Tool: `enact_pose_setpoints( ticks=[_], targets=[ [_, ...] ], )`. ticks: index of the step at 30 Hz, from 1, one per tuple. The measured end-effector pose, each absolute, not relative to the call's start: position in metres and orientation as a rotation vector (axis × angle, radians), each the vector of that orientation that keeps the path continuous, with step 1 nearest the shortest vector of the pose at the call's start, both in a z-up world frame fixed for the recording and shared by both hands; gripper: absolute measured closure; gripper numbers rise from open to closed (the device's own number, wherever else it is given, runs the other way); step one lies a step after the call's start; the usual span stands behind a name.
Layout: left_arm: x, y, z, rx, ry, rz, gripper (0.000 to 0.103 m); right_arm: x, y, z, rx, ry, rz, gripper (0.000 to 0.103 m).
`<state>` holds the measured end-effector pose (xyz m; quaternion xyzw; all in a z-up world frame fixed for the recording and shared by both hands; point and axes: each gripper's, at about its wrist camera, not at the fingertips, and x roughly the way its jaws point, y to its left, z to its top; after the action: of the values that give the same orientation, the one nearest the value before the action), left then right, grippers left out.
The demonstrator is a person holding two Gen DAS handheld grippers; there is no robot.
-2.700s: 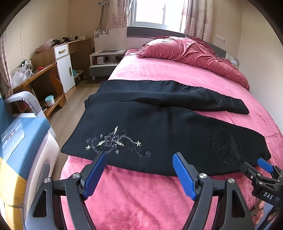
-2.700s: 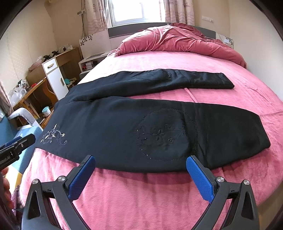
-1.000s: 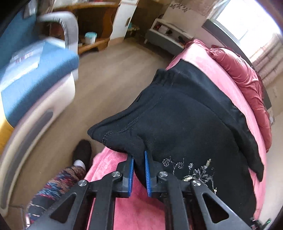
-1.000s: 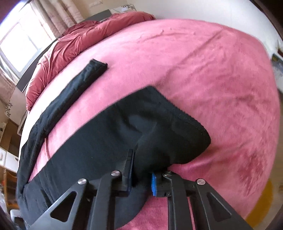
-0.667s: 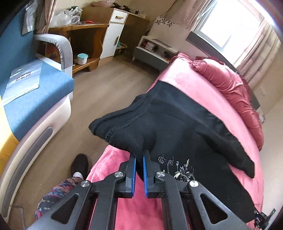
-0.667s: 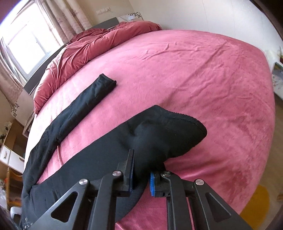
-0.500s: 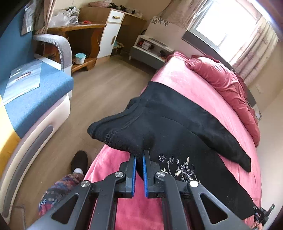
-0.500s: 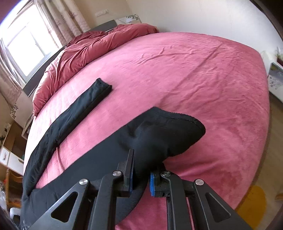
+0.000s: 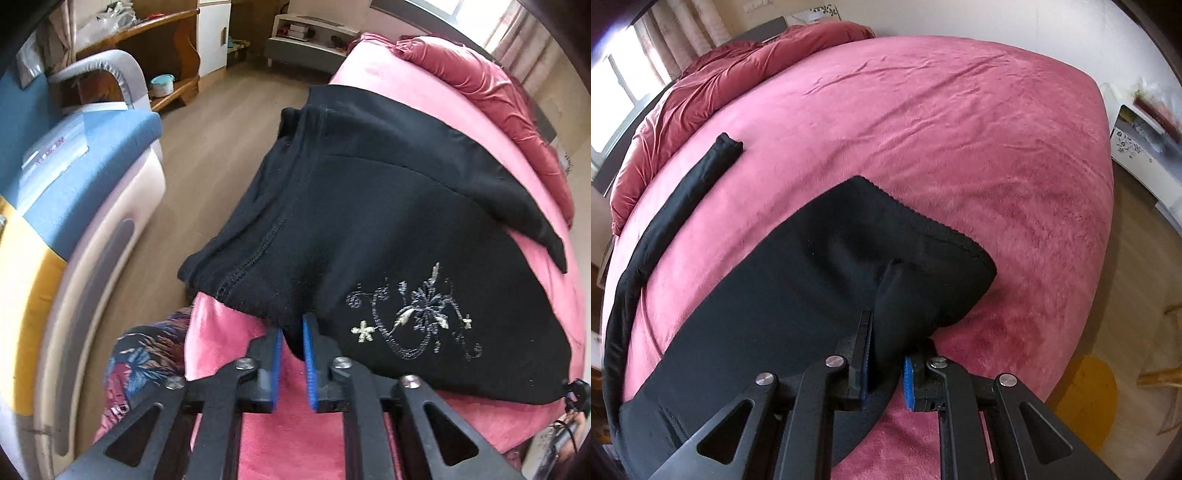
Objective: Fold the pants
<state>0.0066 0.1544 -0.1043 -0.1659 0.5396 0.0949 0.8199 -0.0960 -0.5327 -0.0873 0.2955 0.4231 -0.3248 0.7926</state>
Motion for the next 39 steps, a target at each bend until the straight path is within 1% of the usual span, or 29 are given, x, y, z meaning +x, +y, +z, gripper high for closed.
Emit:
enact_pose_setpoints(
  ticks=[1, 3, 4, 9, 10, 13, 16, 19, 23, 28, 30, 31, 32, 39],
  targets=[
    [0.006, 0.155, -0.103, -0.352, 1.149, 0.195, 0.084, -0.097, -0.533, -0.086, 0.642, 0.91, -0.704, 0.077],
    [0.003, 0.162, -0.096, -0.336, 1.138, 0.209, 0.077, -0.102, -0.534, -0.081, 0.64, 0.905, -0.716, 0.046],
    [0.0, 0.163, -0.095, -0.33, 1.137, 0.214, 0.077, -0.105, -0.534, -0.078, 0.628, 0.899, -0.724, 0.042],
    [-0.004, 0.191, -0.064, -0.317, 1.025, 0.265, 0.077, -0.109, -0.517, -0.048, 0.516, 0.869, -0.709, 0.041],
    [0.001, 0.195, -0.058, -0.321, 1.01, 0.261, 0.073, -0.106, -0.51, -0.043, 0.5, 0.862, -0.684, 0.041],
    [0.027, 0.207, -0.047, -0.339, 0.975, 0.241, 0.068, -0.084, -0.479, -0.032, 0.452, 0.855, -0.584, 0.039],
    [0.062, 0.208, -0.046, -0.364, 0.974, 0.207, 0.066, -0.05, -0.439, -0.031, 0.412, 0.877, -0.458, 0.039],
    [0.103, 0.204, -0.053, -0.36, 1.002, 0.165, 0.066, -0.015, -0.391, -0.035, 0.355, 0.91, -0.316, 0.038],
    [0.139, 0.203, -0.058, -0.383, 1.026, 0.14, 0.066, 0.024, -0.322, -0.041, 0.276, 0.953, -0.115, 0.038],
    [0.194, 0.212, -0.071, -0.465, 1.061, 0.126, 0.065, 0.054, -0.258, -0.052, 0.182, 0.994, 0.018, 0.038],
    [0.217, 0.218, -0.076, -0.495, 1.067, 0.151, 0.062, 0.061, -0.245, -0.057, 0.166, 1.004, 0.041, 0.038],
    [0.228, 0.22, -0.081, -0.512, 1.075, 0.144, 0.057, 0.065, -0.241, -0.059, 0.16, 1.01, 0.048, 0.038],
    [0.242, 0.224, -0.088, -0.542, 1.087, 0.147, 0.055, 0.069, -0.239, -0.06, 0.157, 1.013, 0.05, 0.038],
    [0.304, 0.238, -0.123, -0.649, 1.138, 0.187, 0.053, 0.089, -0.232, -0.065, 0.182, 1.033, 0.04, 0.035]
  ],
)
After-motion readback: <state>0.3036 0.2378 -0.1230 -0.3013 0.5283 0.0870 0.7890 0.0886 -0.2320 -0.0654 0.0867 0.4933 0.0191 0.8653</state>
